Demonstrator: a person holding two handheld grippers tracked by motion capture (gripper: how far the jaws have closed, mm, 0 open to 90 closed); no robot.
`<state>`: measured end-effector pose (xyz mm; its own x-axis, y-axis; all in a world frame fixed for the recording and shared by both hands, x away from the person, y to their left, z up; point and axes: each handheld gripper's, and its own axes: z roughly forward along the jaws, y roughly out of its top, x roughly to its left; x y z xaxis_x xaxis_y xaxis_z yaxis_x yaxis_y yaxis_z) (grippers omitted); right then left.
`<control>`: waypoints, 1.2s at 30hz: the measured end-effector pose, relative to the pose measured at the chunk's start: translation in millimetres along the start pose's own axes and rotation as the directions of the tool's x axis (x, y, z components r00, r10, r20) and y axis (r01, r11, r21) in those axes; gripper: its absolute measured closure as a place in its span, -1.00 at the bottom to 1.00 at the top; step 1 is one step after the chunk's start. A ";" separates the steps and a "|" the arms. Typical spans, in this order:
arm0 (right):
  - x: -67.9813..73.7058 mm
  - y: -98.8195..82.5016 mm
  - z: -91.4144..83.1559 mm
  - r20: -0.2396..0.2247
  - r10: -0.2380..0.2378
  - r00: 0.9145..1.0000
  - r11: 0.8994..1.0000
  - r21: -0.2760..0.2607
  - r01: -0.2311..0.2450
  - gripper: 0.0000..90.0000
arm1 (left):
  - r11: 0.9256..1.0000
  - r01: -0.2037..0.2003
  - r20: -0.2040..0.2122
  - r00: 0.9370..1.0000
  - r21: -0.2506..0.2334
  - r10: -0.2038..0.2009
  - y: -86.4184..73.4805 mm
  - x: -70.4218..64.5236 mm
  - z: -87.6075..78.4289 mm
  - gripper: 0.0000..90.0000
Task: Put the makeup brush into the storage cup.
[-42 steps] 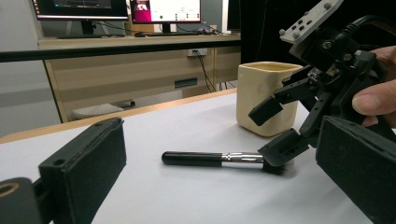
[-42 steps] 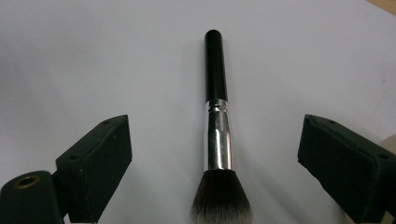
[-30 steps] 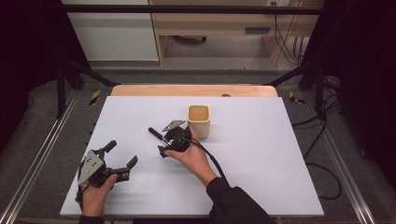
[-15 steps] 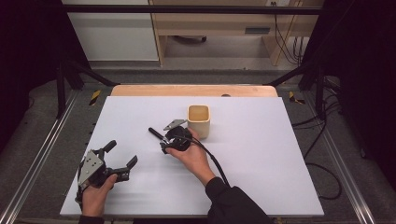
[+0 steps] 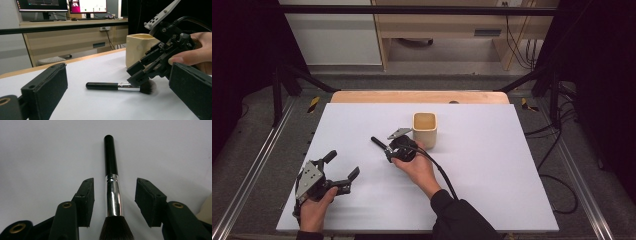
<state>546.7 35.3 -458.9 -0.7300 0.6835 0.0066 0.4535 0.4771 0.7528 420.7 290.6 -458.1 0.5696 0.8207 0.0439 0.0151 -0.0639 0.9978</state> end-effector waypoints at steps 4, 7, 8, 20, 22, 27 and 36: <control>-0.5 -1.6 2.9 -0.001 0.012 1.000 1.000 0.007 -0.012 0.16 | 1.000 -0.003 0.002 1.000 0.001 0.003 0.1 -0.4 0.2 -0.97; -1.6 -3.5 6.3 0.002 0.016 1.000 1.000 0.022 -0.016 0.21 | 1.000 -0.003 0.002 1.000 0.001 0.003 0.1 -0.4 0.2 -0.97; -1.6 -3.5 6.3 0.002 0.016 1.000 1.000 0.022 -0.016 0.21 | 1.000 -0.003 0.002 1.000 0.001 0.003 0.1 -0.4 0.2 -0.97; -6.7 -5.2 12.0 -0.008 0.047 0.999 0.998 0.036 -0.047 0.33 | 1.000 -0.006 0.003 1.000 0.001 0.006 0.4 -1.0 0.4 -0.96; -6.5 -4.9 12.1 -0.011 0.052 0.999 0.998 0.038 -0.052 0.35 | 1.000 -0.007 0.003 1.000 0.001 0.007 0.4 -1.0 0.5 -0.97; -5.3 -3.8 11.9 -0.011 0.072 0.997 0.996 0.047 -0.071 0.38 | 1.000 -0.009 0.005 1.000 0.003 0.009 0.5 -1.3 0.7 -0.96; -4.9 -2.2 11.2 -0.004 0.062 0.998 0.996 0.061 -0.061 0.40 | 1.000 -0.011 0.004 1.000 0.003 0.011 0.5 -1.8 1.2 -0.97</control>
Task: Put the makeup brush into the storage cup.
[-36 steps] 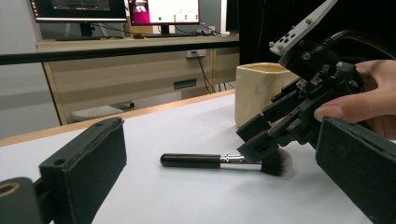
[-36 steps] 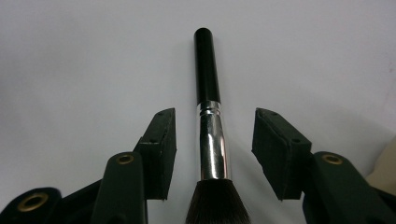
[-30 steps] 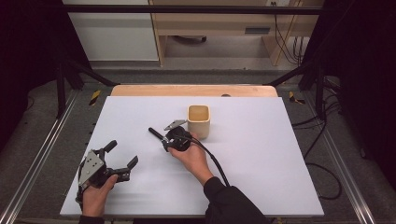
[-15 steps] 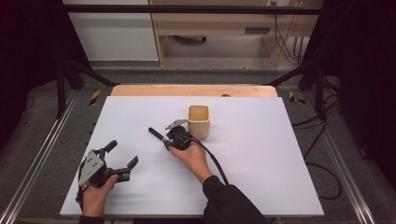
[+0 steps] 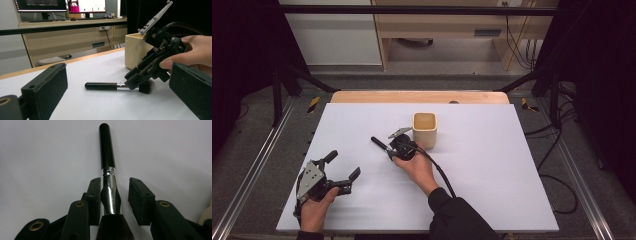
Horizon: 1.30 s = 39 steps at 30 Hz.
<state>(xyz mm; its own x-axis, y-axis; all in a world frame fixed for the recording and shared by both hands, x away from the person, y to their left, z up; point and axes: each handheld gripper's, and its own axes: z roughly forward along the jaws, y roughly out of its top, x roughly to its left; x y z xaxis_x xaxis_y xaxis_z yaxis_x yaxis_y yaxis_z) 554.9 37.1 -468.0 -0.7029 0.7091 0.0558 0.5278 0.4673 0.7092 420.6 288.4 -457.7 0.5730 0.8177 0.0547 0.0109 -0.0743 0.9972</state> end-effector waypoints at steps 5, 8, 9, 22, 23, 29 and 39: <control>-1.1 -0.1 1.1 0.004 0.007 1.000 1.000 0.012 -0.007 0.40 | 1.000 -0.004 0.001 1.000 0.002 0.004 0.3 -0.3 -0.2 -0.96; -1.6 -0.4 1.8 0.003 0.009 1.000 1.000 0.016 -0.009 0.40 | 1.000 -0.004 0.001 1.000 0.002 0.004 0.3 -0.4 0.0 -0.96; -1.5 -0.5 1.8 0.004 0.011 1.000 1.000 0.020 -0.011 0.40 | 1.000 -0.004 0.001 1.000 0.003 0.004 0.2 -0.4 0.1 -0.96; -2.0 -1.4 4.6 0.011 0.005 1.000 0.999 0.038 -0.005 0.45 | 1.000 -0.007 0.004 1.000 0.005 0.007 0.2 -1.3 0.7 -0.96; -1.8 -1.5 4.7 0.010 0.007 1.000 0.999 0.040 -0.007 0.46 | 1.000 -0.008 0.004 1.000 0.006 0.008 0.2 -1.3 0.7 -0.96; -1.3 -1.2 4.7 0.015 0.020 1.000 0.999 0.047 -0.021 0.54 | 1.000 -0.007 0.003 1.000 0.005 0.007 0.3 -1.1 0.5 -0.96; -4.5 -0.8 1.6 0.028 0.009 1.000 0.998 0.055 -0.011 0.57 | 1.000 -0.008 0.002 1.000 0.004 0.008 0.5 -0.9 0.3 -0.96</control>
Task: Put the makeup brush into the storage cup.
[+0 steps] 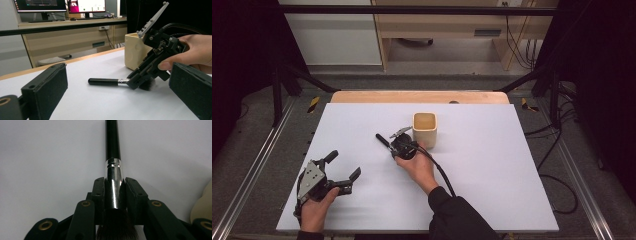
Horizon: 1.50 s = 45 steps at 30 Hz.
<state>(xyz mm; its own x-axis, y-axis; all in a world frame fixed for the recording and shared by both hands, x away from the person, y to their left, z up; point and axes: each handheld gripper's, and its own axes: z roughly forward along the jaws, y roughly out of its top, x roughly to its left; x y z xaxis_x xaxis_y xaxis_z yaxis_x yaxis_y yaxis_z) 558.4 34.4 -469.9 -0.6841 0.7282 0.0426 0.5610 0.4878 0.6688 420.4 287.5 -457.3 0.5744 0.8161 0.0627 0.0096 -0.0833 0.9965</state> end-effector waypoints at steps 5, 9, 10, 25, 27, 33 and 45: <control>1.0 -0.1 -5.8 -0.013 -0.021 1.000 1.000 0.002 0.022 0.57 | 1.000 0.000 0.000 1.000 0.001 0.000 -0.1 0.0 0.1 -0.96; 2.6 0.2 -12.1 -0.023 -0.038 0.999 0.999 -0.003 0.038 0.57 | 1.000 -0.001 -0.001 1.000 0.001 0.001 0.0 -0.2 0.0 -0.96; 3.5 0.4 -16.5 -0.024 -0.058 0.998 0.998 -0.001 0.058 0.57 | 1.000 -0.002 -0.001 1.000 0.001 0.002 0.1 -0.2 0.0 -0.96; 0.5 -26.9 -71.8 -0.079 -0.158 0.984 0.988 -0.012 0.157 0.57 | 0.994 -0.108 0.019 0.994 0.035 0.108 8.1 -16.9 3.5 -0.96; -3.1 -34.2 -80.7 -0.084 -0.178 0.980 0.984 -0.009 0.178 0.57 | 0.989 -0.138 0.034 0.990 0.043 0.137 10.6 -23.1 5.8 -0.96; -19.2 -52.7 -105.0 -0.090 -0.194 0.977 0.981 0.000 0.194 0.57 | 0.964 -0.252 0.088 0.965 0.079 0.245 16.8 -44.4 14.6 -0.96; -51.9 -69.1 -142.1 -0.094 -0.192 0.977 0.980 0.042 0.196 0.57 | 0.868 -0.481 0.208 0.868 0.120 0.452 31.3 -94.5 39.9 -0.94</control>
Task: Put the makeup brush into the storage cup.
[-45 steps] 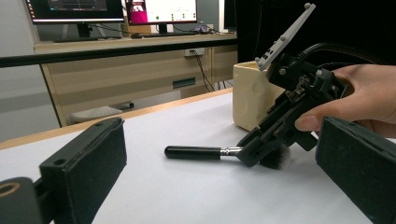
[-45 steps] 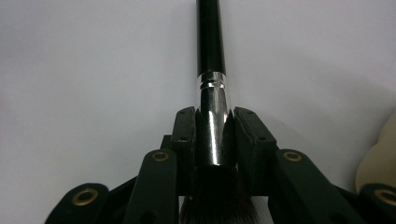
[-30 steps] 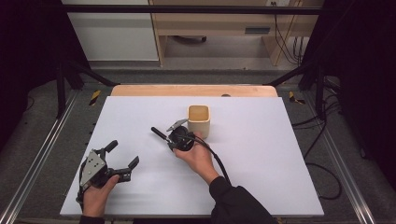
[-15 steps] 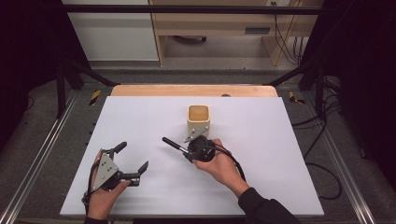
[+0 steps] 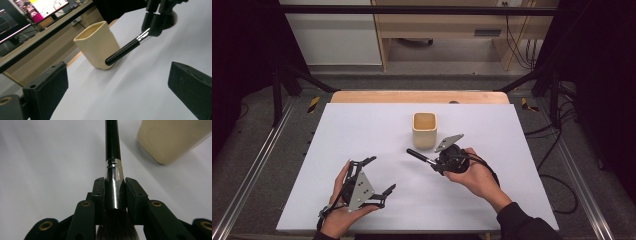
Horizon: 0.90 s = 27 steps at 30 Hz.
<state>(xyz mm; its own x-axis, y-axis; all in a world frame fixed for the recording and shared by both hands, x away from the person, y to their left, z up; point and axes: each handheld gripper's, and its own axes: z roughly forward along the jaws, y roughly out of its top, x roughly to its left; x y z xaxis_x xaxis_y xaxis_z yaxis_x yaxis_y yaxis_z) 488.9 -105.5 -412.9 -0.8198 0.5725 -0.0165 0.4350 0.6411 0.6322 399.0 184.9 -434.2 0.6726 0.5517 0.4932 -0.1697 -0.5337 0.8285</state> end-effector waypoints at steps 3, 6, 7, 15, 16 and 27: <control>-4.0 -2.8 -7.0 -0.008 0.009 1.000 1.000 0.003 -0.009 0.57 | 0.999 -0.049 0.028 0.998 0.004 0.049 12.6 -3.5 8.5 -0.94; -7.9 -4.3 -11.0 -0.011 0.009 1.000 1.000 0.006 -0.009 0.57 | 0.994 -0.109 0.051 0.993 0.017 0.108 23.8 -4.4 17.7 -0.94; -9.5 -4.6 -12.7 -0.008 0.005 1.000 1.000 0.012 -0.005 0.57 | 0.992 -0.125 0.057 0.991 0.021 0.123 26.1 -4.4 20.1 -0.93; -14.5 -5.2 -20.5 -0.022 -0.003 1.000 1.000 0.030 0.004 0.57 | 0.968 -0.248 0.127 0.962 0.047 0.241 40.3 -9.4 51.7 -0.91; -14.9 -5.3 -20.9 -0.026 -0.007 1.000 0.999 0.037 0.007 0.57 | 0.963 -0.264 0.132 0.958 0.051 0.256 41.0 -10.5 54.6 -0.91; -15.3 -2.5 -23.4 -0.047 -0.022 0.999 0.996 0.080 0.026 0.57 | 0.909 -0.412 0.160 0.903 0.062 0.398 45.9 -18.2 82.6 -0.81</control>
<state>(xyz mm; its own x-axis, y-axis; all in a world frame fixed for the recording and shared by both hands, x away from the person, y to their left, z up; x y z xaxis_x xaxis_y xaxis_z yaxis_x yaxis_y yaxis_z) 491.6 -127.9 -396.1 -0.8457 0.5336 0.0060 0.4421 0.6943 0.5680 438.5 97.5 -427.1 0.6551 0.1832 0.7330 -0.3867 -0.7521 0.5336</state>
